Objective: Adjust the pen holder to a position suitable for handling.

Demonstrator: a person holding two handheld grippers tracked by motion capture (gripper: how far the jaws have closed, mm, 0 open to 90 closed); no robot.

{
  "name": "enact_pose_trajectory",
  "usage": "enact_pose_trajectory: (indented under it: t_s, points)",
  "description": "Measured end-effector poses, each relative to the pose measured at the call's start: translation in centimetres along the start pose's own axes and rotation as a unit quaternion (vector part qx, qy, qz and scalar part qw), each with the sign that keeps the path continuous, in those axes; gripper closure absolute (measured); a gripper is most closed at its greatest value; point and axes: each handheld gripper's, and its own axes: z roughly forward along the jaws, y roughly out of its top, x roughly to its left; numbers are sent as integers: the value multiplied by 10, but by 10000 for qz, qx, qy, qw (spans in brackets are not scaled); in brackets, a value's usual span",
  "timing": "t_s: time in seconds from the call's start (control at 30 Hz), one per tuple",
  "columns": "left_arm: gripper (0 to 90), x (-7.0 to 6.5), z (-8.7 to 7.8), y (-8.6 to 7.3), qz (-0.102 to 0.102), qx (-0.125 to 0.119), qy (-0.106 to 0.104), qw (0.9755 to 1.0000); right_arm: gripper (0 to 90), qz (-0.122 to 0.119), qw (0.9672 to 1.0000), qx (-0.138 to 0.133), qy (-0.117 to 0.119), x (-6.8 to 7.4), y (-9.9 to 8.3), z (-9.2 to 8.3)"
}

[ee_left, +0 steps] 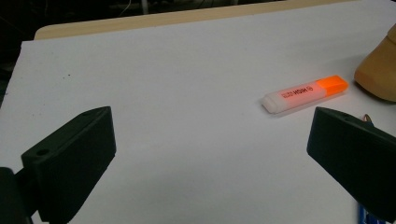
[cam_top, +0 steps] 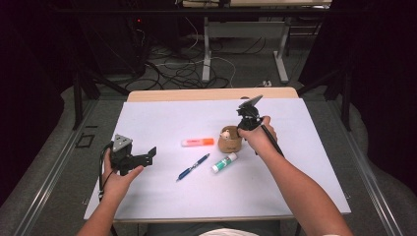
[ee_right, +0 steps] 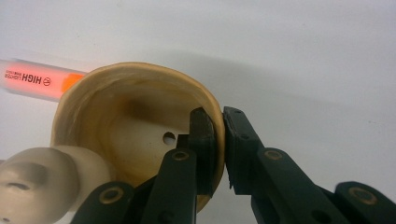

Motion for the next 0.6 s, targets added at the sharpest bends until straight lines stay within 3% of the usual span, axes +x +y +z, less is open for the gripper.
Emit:
enact_pose_trajectory:
  t_s: [0.37, 0.6]
  points:
    - [11, -1, 0, 0, 3, 0, 3, 10000, 806, 16, 10000, -43, 18, 2, -3, 2]
    - [11, 0, 1, 0, 21, 6, 6, 10000, 694, 132, 9992, -229, 311, -6, -3, -6]
